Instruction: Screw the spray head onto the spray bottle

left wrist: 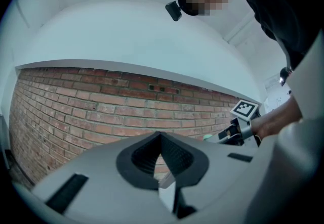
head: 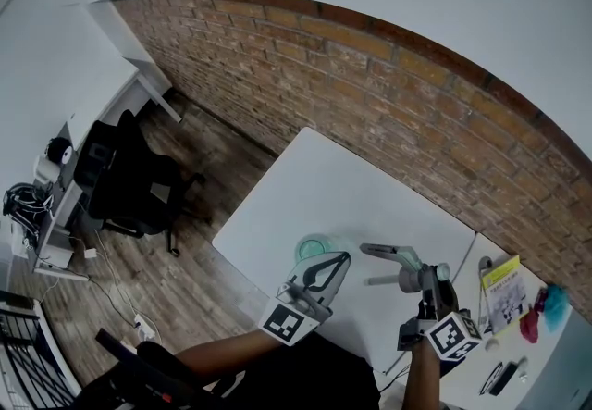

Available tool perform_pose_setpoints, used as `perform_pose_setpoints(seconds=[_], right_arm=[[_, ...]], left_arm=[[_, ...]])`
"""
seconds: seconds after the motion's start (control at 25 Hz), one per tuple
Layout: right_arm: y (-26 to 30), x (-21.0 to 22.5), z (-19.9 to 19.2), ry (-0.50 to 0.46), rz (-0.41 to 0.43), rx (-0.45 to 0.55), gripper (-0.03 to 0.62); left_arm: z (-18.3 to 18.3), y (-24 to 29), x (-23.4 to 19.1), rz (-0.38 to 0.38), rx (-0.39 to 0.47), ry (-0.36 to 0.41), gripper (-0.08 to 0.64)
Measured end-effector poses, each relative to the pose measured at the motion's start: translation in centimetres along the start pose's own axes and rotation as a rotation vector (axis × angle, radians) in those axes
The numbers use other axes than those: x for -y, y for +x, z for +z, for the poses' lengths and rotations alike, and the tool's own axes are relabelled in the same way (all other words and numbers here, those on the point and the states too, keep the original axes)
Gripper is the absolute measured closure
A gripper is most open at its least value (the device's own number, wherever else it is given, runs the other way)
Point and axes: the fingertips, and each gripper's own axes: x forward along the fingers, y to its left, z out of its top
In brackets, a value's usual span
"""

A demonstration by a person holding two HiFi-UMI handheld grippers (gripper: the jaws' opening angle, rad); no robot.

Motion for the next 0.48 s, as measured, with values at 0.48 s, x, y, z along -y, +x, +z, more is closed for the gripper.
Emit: perform_pose_setpoints(seconds=[0.48], right_arm=[[-0.7, -1.7, -0.6, -0.042, -0.002, 0.016, 0.514]], left_arm=[[1.0, -1.1, -1.7, 0.031, 0.026, 0.011, 0.568]])
